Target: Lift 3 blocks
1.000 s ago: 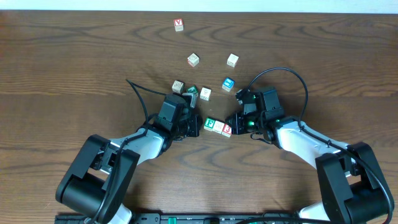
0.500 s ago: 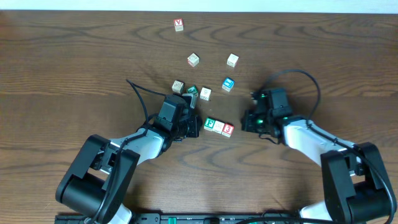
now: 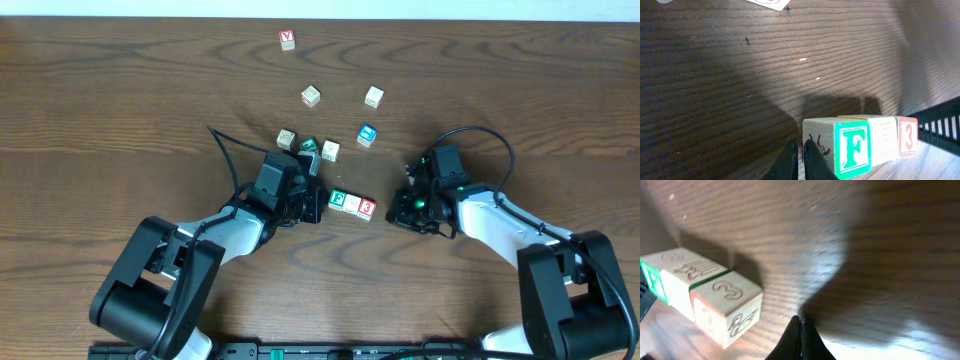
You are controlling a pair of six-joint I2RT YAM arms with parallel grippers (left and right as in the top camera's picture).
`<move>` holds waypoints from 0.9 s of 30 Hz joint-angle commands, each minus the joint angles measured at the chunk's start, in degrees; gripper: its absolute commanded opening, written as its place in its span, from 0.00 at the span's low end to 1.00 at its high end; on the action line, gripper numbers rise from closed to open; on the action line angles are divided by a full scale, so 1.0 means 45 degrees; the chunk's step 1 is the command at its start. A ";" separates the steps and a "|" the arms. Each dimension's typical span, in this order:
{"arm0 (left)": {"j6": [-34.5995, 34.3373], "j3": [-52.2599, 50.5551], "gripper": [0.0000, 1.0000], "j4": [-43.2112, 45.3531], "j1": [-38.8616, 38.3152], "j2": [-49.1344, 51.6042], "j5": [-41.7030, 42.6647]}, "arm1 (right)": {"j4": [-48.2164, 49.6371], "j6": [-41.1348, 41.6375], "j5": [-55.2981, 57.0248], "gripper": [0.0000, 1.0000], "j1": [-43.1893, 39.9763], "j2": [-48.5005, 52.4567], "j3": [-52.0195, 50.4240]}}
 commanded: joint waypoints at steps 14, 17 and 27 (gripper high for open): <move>0.0219 0.0189 0.08 0.0019 -0.0005 0.0146 0.0146 | 0.1375 -0.1593 -0.1171 0.01 0.0248 0.0194 -0.0204; 0.0219 0.0189 0.08 0.0024 -0.0005 0.0146 0.0146 | 0.1370 -0.1613 -0.1564 0.01 0.0257 0.0194 -0.0204; 0.0219 0.0189 0.08 0.0019 -0.0005 0.0146 0.0146 | 0.1219 -0.1579 -0.1967 0.01 0.0262 0.0194 -0.0204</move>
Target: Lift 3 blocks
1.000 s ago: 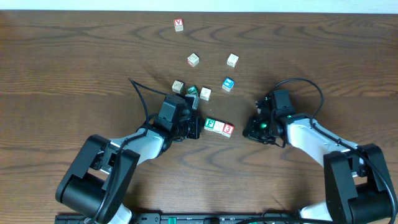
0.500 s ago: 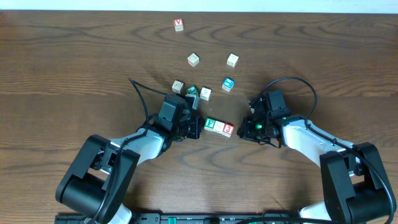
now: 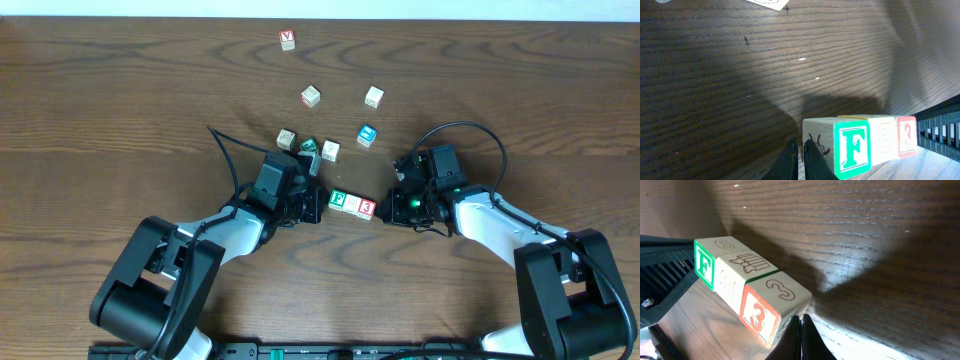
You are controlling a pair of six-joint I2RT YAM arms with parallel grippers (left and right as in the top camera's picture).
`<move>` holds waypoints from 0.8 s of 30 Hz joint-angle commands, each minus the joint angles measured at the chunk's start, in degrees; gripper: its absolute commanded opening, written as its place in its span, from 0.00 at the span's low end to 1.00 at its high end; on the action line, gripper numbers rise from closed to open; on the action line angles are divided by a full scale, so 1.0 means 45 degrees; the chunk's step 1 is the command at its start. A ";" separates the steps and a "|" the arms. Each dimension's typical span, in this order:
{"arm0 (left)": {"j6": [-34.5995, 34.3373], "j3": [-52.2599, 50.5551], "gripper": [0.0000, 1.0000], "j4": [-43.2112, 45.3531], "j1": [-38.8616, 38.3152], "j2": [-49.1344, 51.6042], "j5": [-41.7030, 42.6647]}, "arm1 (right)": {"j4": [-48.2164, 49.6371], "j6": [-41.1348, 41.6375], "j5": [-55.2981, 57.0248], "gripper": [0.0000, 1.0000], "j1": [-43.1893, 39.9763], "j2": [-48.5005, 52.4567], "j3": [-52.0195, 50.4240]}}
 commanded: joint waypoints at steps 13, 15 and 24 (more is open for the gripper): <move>0.0214 0.0189 0.08 0.0000 -0.0010 0.0146 0.0136 | 0.0427 -0.0112 -0.0515 0.01 0.0063 0.0107 -0.0112; 0.0214 0.0189 0.08 -0.0005 -0.0010 0.0146 0.0146 | 0.0471 -0.0117 -0.0515 0.01 0.0063 0.0107 -0.0112; 0.0209 0.0189 0.08 -0.0015 -0.0019 0.0146 0.0466 | 0.0661 -0.0223 -0.0520 0.02 0.0063 0.0107 -0.0112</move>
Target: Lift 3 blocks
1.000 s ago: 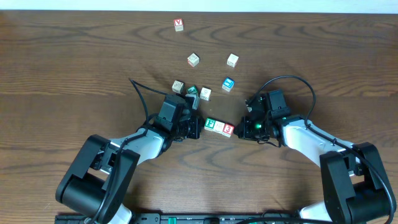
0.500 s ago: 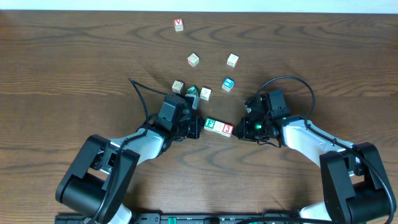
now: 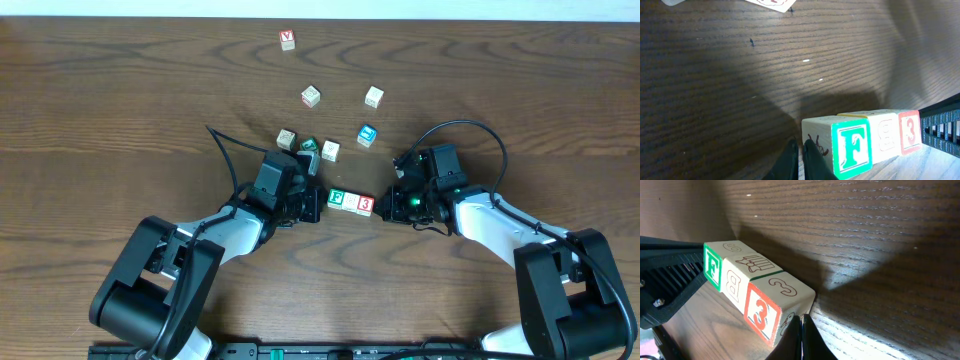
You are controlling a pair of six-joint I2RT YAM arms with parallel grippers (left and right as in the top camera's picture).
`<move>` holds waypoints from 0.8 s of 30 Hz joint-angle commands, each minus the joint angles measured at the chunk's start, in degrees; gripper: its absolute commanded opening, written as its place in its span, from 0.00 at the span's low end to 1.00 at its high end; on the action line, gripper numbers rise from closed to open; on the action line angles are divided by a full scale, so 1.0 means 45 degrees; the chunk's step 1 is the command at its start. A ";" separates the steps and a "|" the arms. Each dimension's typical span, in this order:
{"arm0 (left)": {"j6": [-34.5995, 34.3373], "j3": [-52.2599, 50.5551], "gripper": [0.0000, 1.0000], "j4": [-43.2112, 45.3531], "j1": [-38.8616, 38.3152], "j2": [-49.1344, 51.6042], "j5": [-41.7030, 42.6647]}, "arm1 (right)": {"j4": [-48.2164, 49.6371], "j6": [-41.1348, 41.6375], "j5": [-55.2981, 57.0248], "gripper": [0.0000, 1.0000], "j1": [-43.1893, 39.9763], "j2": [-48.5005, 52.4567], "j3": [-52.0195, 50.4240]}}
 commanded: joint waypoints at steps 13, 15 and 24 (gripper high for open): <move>0.0102 0.0194 0.08 -0.0185 -0.0044 0.0146 0.0529 | 0.0010 0.0491 0.0345 0.01 0.0068 0.0107 -0.0063; 0.0053 0.0194 0.07 -0.0194 -0.0044 0.0146 0.0559 | 0.0005 0.0651 0.0442 0.01 0.0068 0.0107 -0.0063; 0.0019 0.0189 0.08 -0.0272 -0.0044 0.0146 0.0889 | -0.0015 0.0636 0.0539 0.01 0.0068 0.0107 -0.0063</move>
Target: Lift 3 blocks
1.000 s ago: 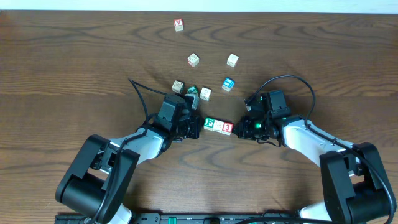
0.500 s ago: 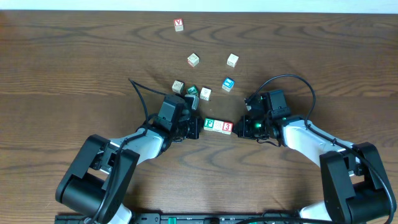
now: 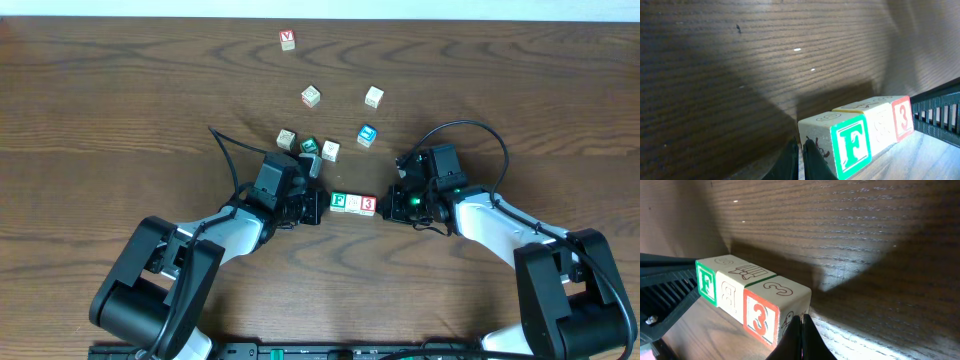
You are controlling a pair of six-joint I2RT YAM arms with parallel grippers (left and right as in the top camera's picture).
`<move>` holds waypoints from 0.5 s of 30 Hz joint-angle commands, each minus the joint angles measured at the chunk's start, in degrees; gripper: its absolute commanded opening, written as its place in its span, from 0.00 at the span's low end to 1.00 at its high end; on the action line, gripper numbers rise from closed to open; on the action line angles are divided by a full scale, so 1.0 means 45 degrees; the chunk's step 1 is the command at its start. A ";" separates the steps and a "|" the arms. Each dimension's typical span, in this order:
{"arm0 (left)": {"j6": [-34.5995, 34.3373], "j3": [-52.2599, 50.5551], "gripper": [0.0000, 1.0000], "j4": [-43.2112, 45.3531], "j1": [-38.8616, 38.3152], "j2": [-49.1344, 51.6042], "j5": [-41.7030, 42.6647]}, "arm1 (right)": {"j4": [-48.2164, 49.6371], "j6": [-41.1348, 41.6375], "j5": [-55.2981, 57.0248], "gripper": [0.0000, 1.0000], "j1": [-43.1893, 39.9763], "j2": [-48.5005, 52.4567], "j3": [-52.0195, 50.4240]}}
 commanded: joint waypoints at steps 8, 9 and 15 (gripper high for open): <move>0.0029 0.0185 0.08 -0.0306 -0.0049 0.0146 0.0384 | 0.0194 0.0000 0.0068 0.01 0.0063 0.0107 -0.0058; 0.0029 0.0185 0.08 -0.0355 -0.0049 0.0146 0.0384 | 0.0248 -0.0063 0.0068 0.01 0.0063 0.0107 -0.0058; 0.0029 0.0185 0.07 -0.0398 -0.0058 0.0146 0.0389 | 0.0306 -0.0733 0.0063 0.01 0.0063 0.0107 -0.0058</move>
